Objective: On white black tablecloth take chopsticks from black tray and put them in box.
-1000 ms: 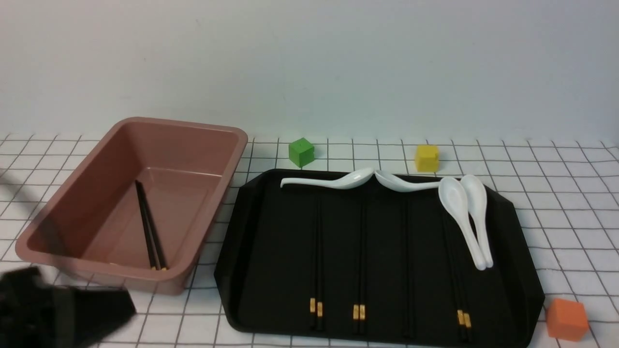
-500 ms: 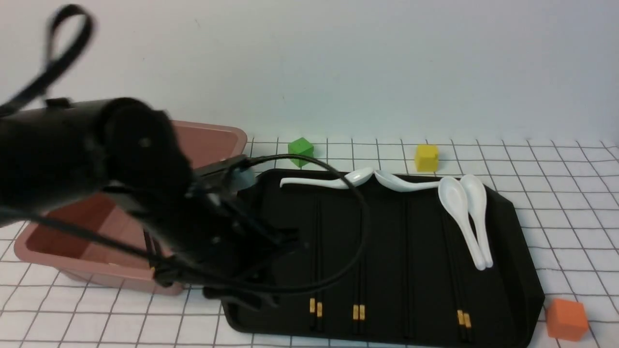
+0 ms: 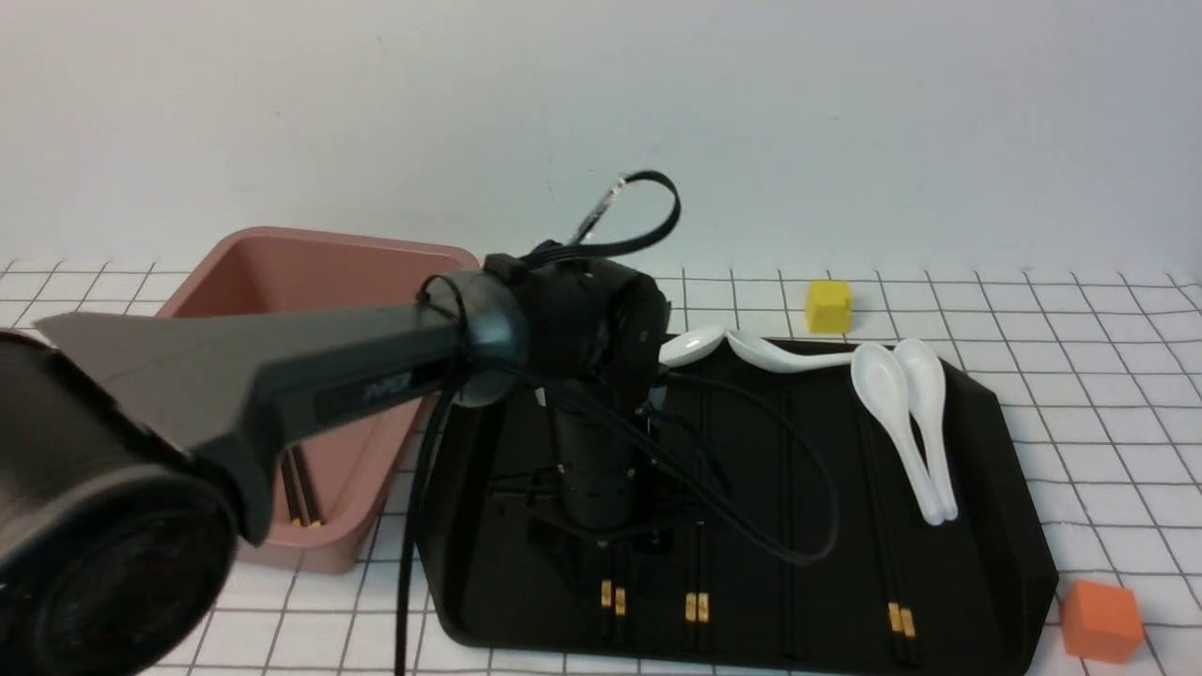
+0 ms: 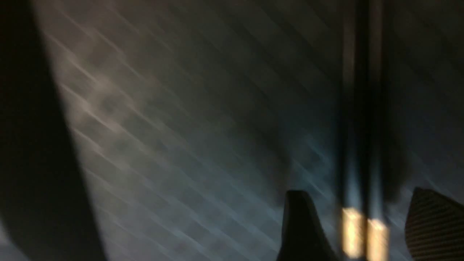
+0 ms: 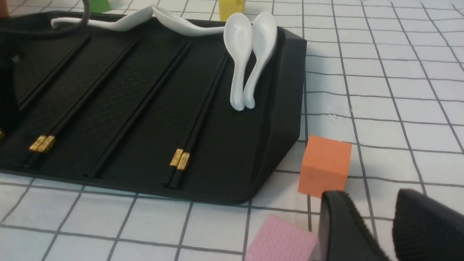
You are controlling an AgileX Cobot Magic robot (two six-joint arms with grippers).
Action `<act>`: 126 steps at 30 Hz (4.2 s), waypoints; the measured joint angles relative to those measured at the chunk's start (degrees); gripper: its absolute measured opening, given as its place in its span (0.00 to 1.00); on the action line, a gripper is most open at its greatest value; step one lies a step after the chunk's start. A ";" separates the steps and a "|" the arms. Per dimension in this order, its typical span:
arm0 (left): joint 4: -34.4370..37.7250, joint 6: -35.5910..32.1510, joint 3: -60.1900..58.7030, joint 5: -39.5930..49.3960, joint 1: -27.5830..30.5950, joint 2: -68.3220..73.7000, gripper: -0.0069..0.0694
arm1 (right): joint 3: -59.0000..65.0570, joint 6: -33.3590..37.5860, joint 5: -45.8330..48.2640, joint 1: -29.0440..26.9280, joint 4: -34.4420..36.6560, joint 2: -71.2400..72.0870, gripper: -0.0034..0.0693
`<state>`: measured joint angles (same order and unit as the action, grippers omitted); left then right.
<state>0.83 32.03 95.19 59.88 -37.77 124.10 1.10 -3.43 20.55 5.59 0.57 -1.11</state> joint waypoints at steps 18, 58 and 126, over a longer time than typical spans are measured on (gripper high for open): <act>-4.11 2.70 1.05 3.64 -1.50 -3.68 0.25 | 0.00 0.00 0.00 0.00 0.00 0.00 0.38; 11.73 -16.77 -60.19 -31.03 30.48 -70.29 0.07 | 0.00 0.00 0.00 0.00 0.00 0.00 0.38; -0.83 -18.80 -96.87 -38.94 30.48 -124.80 0.10 | 0.00 0.00 0.00 0.00 0.00 0.00 0.38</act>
<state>0.00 13.23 -1.68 20.94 -7.29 -0.69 1.10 -3.43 20.55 5.59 0.57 -1.11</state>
